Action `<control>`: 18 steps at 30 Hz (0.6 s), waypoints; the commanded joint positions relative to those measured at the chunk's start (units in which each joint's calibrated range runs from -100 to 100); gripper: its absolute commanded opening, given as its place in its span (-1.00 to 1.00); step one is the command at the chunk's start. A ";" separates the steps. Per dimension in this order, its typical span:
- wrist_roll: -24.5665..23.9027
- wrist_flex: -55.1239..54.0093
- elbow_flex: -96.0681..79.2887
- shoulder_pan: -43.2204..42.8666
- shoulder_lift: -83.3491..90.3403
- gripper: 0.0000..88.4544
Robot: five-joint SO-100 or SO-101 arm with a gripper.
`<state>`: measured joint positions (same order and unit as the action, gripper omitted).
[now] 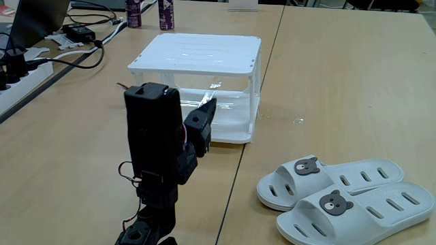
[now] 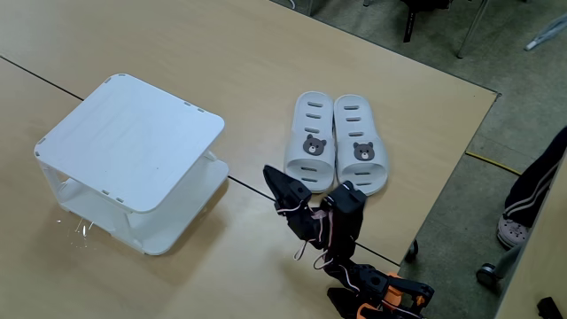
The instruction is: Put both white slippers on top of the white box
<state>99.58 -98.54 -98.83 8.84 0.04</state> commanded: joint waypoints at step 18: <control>0.42 -0.17 21.57 23.73 -37.61 -0.98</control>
<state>99.58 -98.54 -81.67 29.14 -35.01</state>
